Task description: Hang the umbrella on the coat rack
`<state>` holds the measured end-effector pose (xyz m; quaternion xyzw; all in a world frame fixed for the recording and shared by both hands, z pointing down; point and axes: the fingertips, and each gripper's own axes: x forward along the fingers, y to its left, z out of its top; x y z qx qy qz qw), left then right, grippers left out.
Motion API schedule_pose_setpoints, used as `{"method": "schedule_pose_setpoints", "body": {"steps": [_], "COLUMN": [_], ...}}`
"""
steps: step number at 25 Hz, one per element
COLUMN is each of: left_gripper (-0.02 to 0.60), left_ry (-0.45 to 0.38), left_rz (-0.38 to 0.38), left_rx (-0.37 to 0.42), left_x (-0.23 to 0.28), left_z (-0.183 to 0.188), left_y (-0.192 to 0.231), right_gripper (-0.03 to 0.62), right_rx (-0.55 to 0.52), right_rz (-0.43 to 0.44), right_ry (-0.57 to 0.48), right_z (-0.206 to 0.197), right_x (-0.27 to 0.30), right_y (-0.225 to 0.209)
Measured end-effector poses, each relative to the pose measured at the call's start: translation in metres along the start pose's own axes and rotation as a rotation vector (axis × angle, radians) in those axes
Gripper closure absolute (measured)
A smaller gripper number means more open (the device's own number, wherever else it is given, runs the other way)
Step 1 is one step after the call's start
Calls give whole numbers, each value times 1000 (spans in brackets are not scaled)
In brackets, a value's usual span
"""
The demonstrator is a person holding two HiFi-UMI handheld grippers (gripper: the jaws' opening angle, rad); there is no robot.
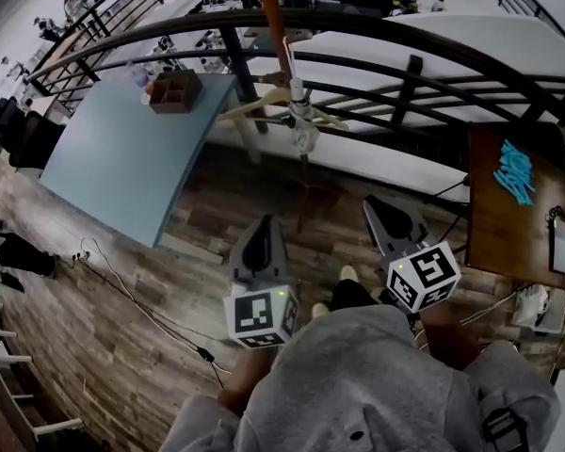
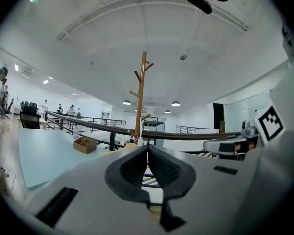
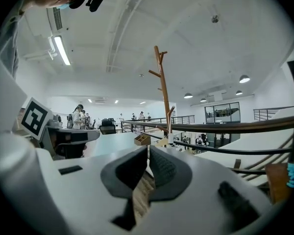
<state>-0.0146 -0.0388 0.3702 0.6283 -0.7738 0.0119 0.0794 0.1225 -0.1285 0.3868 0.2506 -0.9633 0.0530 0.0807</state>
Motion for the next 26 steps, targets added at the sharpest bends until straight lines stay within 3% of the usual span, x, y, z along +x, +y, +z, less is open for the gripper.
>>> {"method": "schedule_pose_setpoints", "body": {"steps": [9, 17, 26], "left_gripper": [563, 563, 563], "left_ry": [-6, 8, -11], "left_rz": [20, -22, -6], "left_rx": [-31, -56, -23], "left_x": [-15, -9, 2], "left_z": [0, -8, 1], "left_y": [9, -5, -5], "right_gripper": [568, 568, 568], "right_rx": [-17, 0, 10], "right_rz": [45, 32, 43], "right_ry": [20, 6, -17], "right_z": [-3, -3, 4], "right_x": [5, 2, 16], "right_y": [22, 18, 9]}}
